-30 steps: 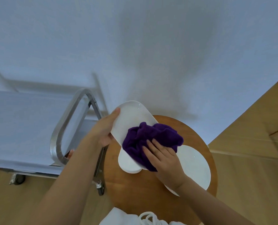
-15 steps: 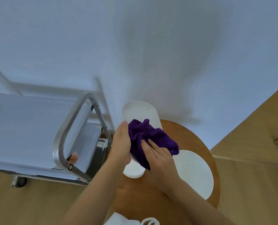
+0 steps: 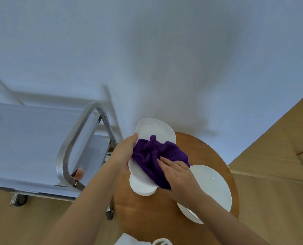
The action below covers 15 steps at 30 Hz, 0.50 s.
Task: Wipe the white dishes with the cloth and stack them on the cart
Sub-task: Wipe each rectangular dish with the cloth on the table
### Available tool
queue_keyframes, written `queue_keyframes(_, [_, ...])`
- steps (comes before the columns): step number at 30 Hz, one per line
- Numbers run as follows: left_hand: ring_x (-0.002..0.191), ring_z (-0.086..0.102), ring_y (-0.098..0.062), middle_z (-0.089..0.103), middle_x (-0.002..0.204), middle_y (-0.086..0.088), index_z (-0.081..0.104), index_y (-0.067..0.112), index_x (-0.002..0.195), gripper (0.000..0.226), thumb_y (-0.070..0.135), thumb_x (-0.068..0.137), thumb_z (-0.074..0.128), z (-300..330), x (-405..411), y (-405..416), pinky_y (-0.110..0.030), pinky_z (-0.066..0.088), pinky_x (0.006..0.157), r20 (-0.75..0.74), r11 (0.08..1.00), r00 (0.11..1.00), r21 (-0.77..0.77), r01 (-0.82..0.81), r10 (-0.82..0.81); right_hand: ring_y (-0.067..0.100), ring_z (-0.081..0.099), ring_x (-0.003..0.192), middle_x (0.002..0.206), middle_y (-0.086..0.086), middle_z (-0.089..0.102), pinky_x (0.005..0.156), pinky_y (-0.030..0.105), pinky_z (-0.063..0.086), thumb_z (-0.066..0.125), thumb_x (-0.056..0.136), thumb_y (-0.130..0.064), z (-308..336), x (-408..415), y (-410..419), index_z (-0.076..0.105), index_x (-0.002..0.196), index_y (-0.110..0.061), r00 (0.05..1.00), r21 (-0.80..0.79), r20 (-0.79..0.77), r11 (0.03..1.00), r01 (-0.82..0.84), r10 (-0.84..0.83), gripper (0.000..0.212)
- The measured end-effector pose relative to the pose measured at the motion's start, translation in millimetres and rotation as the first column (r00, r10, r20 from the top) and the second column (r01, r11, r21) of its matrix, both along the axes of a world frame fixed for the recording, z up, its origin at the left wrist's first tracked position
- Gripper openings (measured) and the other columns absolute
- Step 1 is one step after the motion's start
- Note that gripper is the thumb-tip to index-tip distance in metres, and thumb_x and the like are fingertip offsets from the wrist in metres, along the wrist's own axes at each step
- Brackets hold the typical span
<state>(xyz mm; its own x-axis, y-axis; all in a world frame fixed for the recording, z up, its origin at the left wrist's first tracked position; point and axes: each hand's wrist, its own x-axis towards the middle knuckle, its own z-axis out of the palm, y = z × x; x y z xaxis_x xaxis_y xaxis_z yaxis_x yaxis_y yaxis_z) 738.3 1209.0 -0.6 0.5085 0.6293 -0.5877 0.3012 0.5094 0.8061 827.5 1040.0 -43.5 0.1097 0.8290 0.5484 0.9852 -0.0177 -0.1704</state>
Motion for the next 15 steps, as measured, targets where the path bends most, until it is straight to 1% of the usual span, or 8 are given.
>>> queue_keyframes(3, [0.071, 0.073, -0.023, 0.076, 0.079, -0.007, 0.061, 0.007, 0.109, 0.038, 0.041, 0.097, 0.049, 3.0, -5.2, 15.9, -0.032, 0.057, 0.057, 0.012, 0.991, 0.997, -0.107, 0.081, -0.080, 0.020, 0.070, 0.085, 0.092, 0.002, 0.073, 0.075, 0.026, 0.053, 0.086, 0.058, -0.018, 14.6, -7.4, 3.7, 0.070, 0.101, -0.006, 0.995, 0.024, -0.079, 0.998, -0.051, 0.053, 0.047])
queue_keyframes(5, [0.085, 0.073, -0.027, 0.075, 0.096, -0.011, 0.060, 0.003, 0.116, 0.059, 0.056, 0.094, 0.043, 2.8, -11.2, 27.7, -0.040, 0.058, 0.068, 0.062, 0.969, 0.981, -0.158, 0.190, -0.183, 0.013, 0.067, 0.082, 0.090, -0.007, 0.069, 0.067, 0.013, 0.051, 0.078, 0.069, -0.024, 32.7, -16.3, 7.5, 0.064, 0.108, -0.014, 0.903, -0.015, -0.429, 1.000, 0.022, -0.027, 0.043])
queue_keyframes(6, [0.094, 0.070, -0.028, 0.073, 0.104, -0.008, 0.063, 0.007, 0.115, 0.070, 0.067, 0.088, 0.039, 0.8, -13.4, 32.4, -0.045, 0.055, 0.076, 0.050, 0.956, 0.965, -0.130, 0.263, -0.258, 0.009, 0.064, 0.084, 0.093, -0.013, 0.066, 0.064, 0.010, 0.048, 0.076, 0.071, -0.030, 43.1, -17.3, 9.1, 0.060, 0.113, -0.021, 0.758, -0.056, -0.648, 0.997, 0.059, -0.081, 0.046])
queue_keyframes(7, [0.100, 0.067, -0.024, 0.073, 0.106, -0.001, 0.067, 0.016, 0.110, 0.075, 0.077, 0.079, 0.037, -0.7, -15.6, 34.1, -0.046, 0.051, 0.082, 0.000, 0.946, 0.948, -0.070, 0.317, -0.317, 0.006, 0.062, 0.084, 0.094, -0.015, 0.065, 0.061, 0.012, 0.048, 0.076, 0.070, -0.034, 50.6, -14.0, 10.6, 0.056, 0.115, -0.028, 0.545, -0.066, -0.833, 0.995, 0.078, -0.098, 0.049])
queue_keyframes(9, [0.108, 0.057, -0.016, 0.068, 0.108, 0.010, 0.067, 0.031, 0.105, 0.072, 0.084, 0.063, 0.042, -4.6, -20.5, 30.9, -0.049, 0.041, 0.096, -0.122, 0.932, 0.928, 0.043, 0.359, -0.352, 0.011, 0.064, 0.079, 0.090, -0.006, 0.068, 0.059, 0.023, 0.052, 0.084, 0.060, -0.031, 62.0, 3.2, 12.1, 0.057, 0.111, -0.032, 0.170, -0.020, -0.985, 0.993, 0.113, -0.039, 0.057])
queue_keyframes(11, [0.112, 0.054, -0.018, 0.061, 0.120, 0.005, 0.059, 0.026, 0.117, 0.077, 0.078, 0.061, 0.051, -14.7, -23.6, 26.9, -0.049, 0.038, 0.101, -0.115, 0.960, 0.961, 0.095, 0.263, -0.252, 0.021, 0.068, 0.083, 0.094, 0.001, 0.070, 0.062, 0.034, 0.056, 0.084, 0.058, -0.028, 70.5, 19.9, 11.4, 0.060, 0.110, -0.028, -0.082, 0.036, -0.996, 0.993, 0.115, 0.046, 0.057])
queue_keyframes(13, [0.105, 0.062, -0.023, 0.060, 0.122, -0.005, 0.053, 0.016, 0.124, 0.073, 0.063, 0.068, 0.061, -28.5, -26.8, 25.2, -0.043, 0.051, 0.092, 0.100, 0.991, 0.986, 0.036, 0.132, -0.135, 0.025, 0.067, 0.094, 0.108, 0.008, 0.069, 0.070, 0.036, 0.056, 0.077, 0.066, -0.024, 71.7, 30.5, 10.5, 0.059, 0.116, -0.018, -0.309, 0.082, -0.944, 0.990, 0.117, 0.115, 0.054])
queue_keyframes(15, [0.089, 0.065, -0.022, 0.065, 0.108, -0.010, 0.055, 0.009, 0.123, 0.061, 0.048, 0.076, 0.063, -36.1, -31.4, 21.6, -0.036, 0.058, 0.078, 0.326, 0.996, 0.945, -0.078, 0.051, -0.023, 0.025, 0.066, 0.099, 0.114, 0.010, 0.067, 0.071, 0.036, 0.057, 0.068, 0.072, -0.021, 67.1, 36.8, 10.0, 0.058, 0.118, -0.015, -0.466, 0.102, -0.869, 0.983, 0.154, 0.163, 0.048])
